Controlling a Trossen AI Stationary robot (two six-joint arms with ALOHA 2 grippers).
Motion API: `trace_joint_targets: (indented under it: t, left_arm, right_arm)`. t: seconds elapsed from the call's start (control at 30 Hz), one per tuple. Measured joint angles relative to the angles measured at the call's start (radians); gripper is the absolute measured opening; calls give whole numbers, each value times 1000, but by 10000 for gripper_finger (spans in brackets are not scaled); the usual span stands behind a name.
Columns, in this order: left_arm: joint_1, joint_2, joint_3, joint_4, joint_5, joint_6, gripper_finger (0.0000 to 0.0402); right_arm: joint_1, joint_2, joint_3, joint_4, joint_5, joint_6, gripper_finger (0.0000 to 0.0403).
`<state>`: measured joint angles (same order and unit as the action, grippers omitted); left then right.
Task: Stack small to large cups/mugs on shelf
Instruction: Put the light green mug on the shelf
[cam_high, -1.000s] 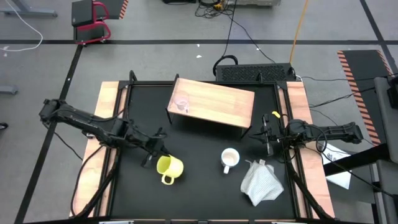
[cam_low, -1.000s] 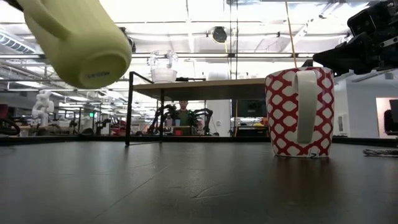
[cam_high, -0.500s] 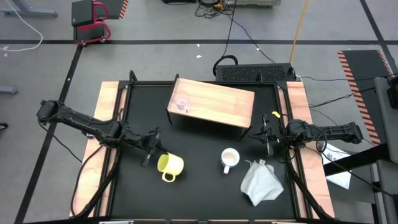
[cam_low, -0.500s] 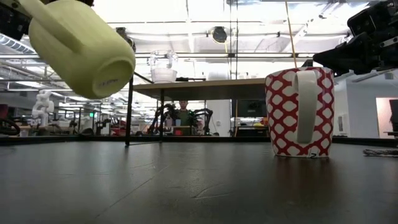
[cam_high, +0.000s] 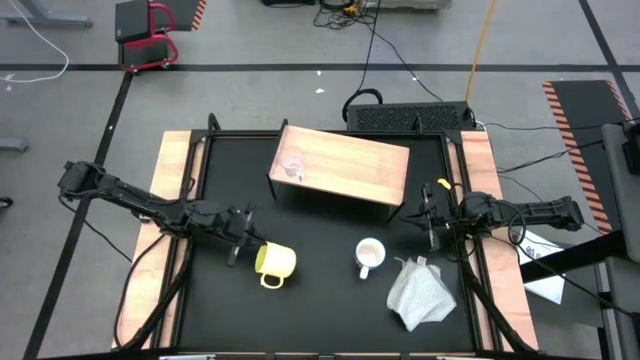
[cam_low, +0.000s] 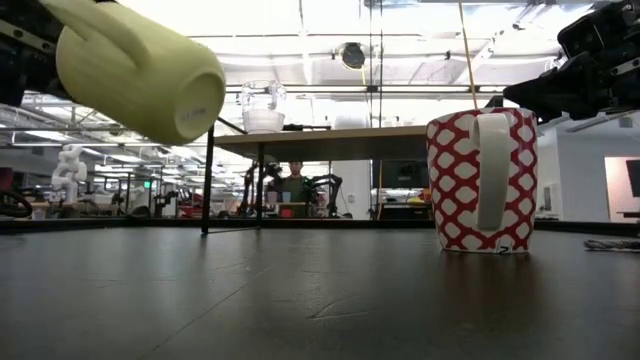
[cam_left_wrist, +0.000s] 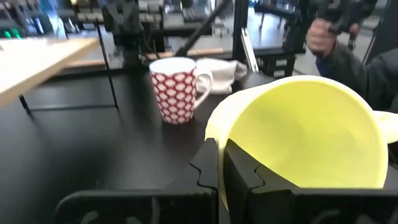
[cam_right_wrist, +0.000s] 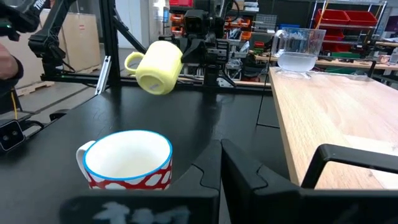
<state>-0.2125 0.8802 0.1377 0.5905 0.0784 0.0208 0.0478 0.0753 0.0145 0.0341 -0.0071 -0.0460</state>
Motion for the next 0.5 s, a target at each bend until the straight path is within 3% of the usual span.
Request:
trace_joint_targets:
  t: [0.13,0.5]
  left_arm:
    - [14,-34,-34,66,-17,0,4]
    - [16,-218,-41,-3,-143,101,4]
  right_arm:
    - [0,0,0,0,0,0,0]
    - [0,0,0,0,0,15,0]
